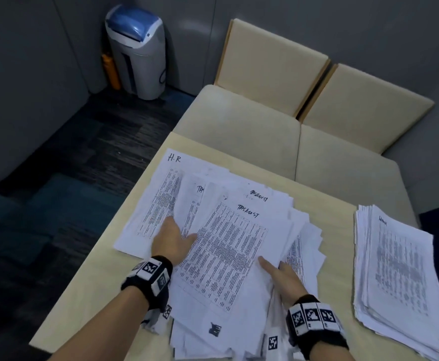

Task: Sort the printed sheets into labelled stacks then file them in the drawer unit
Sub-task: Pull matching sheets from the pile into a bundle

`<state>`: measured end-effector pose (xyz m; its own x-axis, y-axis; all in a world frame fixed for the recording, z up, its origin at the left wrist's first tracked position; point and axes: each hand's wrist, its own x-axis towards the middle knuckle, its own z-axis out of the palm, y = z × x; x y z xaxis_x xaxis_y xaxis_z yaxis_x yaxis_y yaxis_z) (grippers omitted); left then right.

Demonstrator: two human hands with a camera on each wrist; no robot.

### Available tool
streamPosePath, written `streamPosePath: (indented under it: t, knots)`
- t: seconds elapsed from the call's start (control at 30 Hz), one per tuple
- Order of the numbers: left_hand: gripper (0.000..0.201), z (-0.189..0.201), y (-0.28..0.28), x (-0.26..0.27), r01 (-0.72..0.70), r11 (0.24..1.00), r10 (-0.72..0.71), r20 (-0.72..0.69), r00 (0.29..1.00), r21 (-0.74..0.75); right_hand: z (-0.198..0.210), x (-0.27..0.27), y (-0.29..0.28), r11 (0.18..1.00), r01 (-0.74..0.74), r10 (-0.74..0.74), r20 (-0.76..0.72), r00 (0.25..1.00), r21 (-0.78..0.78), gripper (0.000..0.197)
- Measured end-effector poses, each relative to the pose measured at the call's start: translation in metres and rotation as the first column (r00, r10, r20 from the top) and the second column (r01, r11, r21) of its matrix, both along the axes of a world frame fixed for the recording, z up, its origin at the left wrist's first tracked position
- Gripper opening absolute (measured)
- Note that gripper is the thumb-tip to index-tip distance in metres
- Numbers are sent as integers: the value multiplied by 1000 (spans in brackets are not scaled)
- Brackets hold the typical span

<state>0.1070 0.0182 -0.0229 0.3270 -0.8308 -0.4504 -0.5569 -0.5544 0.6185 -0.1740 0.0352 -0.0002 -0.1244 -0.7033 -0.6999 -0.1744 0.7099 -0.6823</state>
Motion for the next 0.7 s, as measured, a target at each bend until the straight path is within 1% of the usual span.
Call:
streamPosePath:
  t: [0.07, 0.1, 0.13, 0.17, 0.23, 0.27, 0.3, 0.33, 0.37, 0.4, 0.43, 0.47, 0.5, 0.53, 0.57, 0.6, 0.63, 0.67, 0.7]
  knots:
    - [71, 0, -1, -7, 91, 996, -90, -84, 992, 16, 5, 4, 2, 999, 36, -37, 33, 999, 17, 21]
    - [72, 1, -1, -9, 115, 993, -113, -169, 979, 3, 5, 2, 2, 998, 58, -59, 33, 998, 11, 19]
    - [71, 1, -1, -8, 107, 994, -105, -289, 952, -10, 5, 0, 2, 998, 67, -67, 23, 998, -2, 18]
    - [68, 1, 0, -7, 72, 997, -73, -419, 905, -20, 4, -2, 2, 997, 71, -71, 13, 997, -12, 17]
    - [63, 1, 2, -5, 2, 999, 23, -632, 775, 39, 1, -5, 1, 998, 62, -62, -26, 998, -7, 22]
    - [66, -2, 2, -5, -3, 997, 57, -688, 723, 80, -1, -7, 2, 998, 64, -64, -29, 998, 2, 24]
    - [71, -3, 2, -6, 11, 995, 65, -706, 705, 103, -3, -8, 3, 997, 78, -78, -19, 997, 12, 25]
    - [75, -4, 2, -9, 19, 994, 62, -689, 722, 109, -4, -8, 5, 996, 88, -88, 1, 996, 26, 27]
    - [75, -3, 0, -11, 12, 996, 45, -617, 786, 88, -5, -8, 7, 994, 97, -98, 27, 995, 46, 30]
    - [75, -1, -2, -13, 5, 998, 21, -474, 880, 55, -6, -8, 10, 993, 109, -113, 65, 992, 55, 31]
    - [75, 4, -4, -15, 11, 1000, -3, -284, 959, 26, -5, -7, 12, 992, 118, -123, 111, 986, 52, 28]
    - [77, 7, -6, -15, 27, 1000, -26, -90, 996, 7, -4, -9, 14, 990, 136, -141, 151, 978, 44, 26]
    - [79, 12, -6, -16, 40, 999, -39, 62, 997, -13, -3, -10, 16, 987, 156, -159, 171, 972, 33, 25]
    - [79, 15, -6, -15, 42, 998, -34, 170, 985, -46, -2, -12, 18, 984, 178, -177, 190, 966, 10, 27]
    - [78, 17, -5, -15, 40, 994, -15, 242, 970, -100, -4, -16, 21, 979, 205, -199, 199, 960, -10, 33]
    - [75, 17, -4, -14, 41, 985, 7, 278, 961, -167, -4, -18, 22, 972, 235, -226, 209, 951, -18, 38]
    - [73, 15, -4, -14, 52, 974, 12, 278, 960, -221, -4, -21, 24, 961, 276, -267, 212, 940, -13, 38]
    - [72, 13, -4, -14, 76, 966, -13, 247, 969, -247, -3, -24, 25, 951, 311, -302, 227, 926, -3, 34]
    - [72, 9, -4, -15, 102, 966, -56, 195, 979, -239, -4, -28, 26, 938, 345, -341, 223, 913, 22, 28]
